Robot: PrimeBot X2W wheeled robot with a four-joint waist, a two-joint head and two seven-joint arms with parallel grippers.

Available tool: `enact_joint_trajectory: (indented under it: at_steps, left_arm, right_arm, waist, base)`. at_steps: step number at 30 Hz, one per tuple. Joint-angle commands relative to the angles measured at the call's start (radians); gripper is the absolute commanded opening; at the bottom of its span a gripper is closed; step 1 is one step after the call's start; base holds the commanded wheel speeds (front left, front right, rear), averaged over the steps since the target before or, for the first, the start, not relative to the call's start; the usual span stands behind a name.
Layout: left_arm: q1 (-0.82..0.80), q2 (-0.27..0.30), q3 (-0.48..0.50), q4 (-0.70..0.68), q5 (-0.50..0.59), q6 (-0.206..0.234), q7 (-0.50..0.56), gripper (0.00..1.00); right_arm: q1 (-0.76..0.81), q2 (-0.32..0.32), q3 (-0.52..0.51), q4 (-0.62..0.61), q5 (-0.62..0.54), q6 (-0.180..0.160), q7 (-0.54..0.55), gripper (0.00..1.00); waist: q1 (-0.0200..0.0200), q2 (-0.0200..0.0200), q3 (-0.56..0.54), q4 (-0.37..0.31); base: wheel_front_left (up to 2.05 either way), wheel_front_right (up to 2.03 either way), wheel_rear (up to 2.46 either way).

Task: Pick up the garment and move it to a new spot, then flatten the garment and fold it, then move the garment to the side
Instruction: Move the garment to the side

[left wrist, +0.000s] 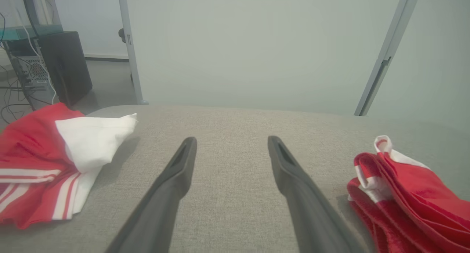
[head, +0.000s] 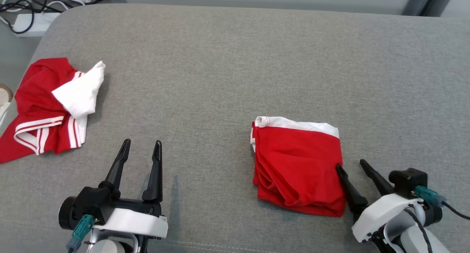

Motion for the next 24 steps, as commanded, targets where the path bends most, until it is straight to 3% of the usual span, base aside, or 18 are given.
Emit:
enact_joint_trajectory:
  at_steps: [1, 9, 10, 11, 13, 24]
  left_arm:
    - [-0.04, 0.01, 0.029, -0.022, -0.008, 0.008, -0.01, 1.0]
    - [-0.044, 0.005, 0.028, -0.028, -0.015, 0.014, -0.01, 1.0]
    - [-0.045, 0.005, 0.028, -0.029, -0.015, 0.015, -0.01, 1.0]
    - [-0.046, 0.004, 0.028, -0.03, -0.015, 0.015, -0.01, 1.0]
    - [-0.046, 0.003, 0.03, -0.03, -0.016, 0.017, -0.01, 1.0]
    - [-0.042, 0.001, 0.028, -0.018, -0.021, 0.017, -0.01, 1.0]
  right_arm:
    - [-0.028, -0.018, 0.041, -0.007, 0.022, 0.004, 0.041, 1.0]
    - [-0.069, -0.045, 0.147, -0.043, 0.087, 0.004, 0.171, 1.0]
    - [-0.073, -0.049, 0.157, -0.054, 0.099, 0.004, 0.188, 0.93]
    - [-0.076, -0.055, 0.165, -0.064, 0.108, 0.004, 0.207, 0.49]
    - [-0.082, -0.073, 0.178, -0.09, 0.125, 0.004, 0.245, 0.0]
    - [-0.083, -0.164, 0.157, -0.218, 0.105, 0.004, 0.342, 0.0]
  waist:
    - [0.0001, 0.0, 0.007, 0.019]
    - [0.0001, 0.0, 0.023, 0.035]
    - [0.0001, 0.0, 0.025, 0.036]
    - [0.0001, 0.0, 0.027, 0.036]
    - [0.0001, 0.0, 0.029, 0.033]
    - [0.0001, 0.0, 0.034, -0.001]
  base:
    - [0.0, 0.0, 0.0]
    - [0.0, 0.0, 0.0]
    - [0.0, 0.0, 0.0]
    - [0.0, 0.0, 0.0]
    - [0.0, 0.0, 0.0]
    - [0.0, 0.0, 0.0]
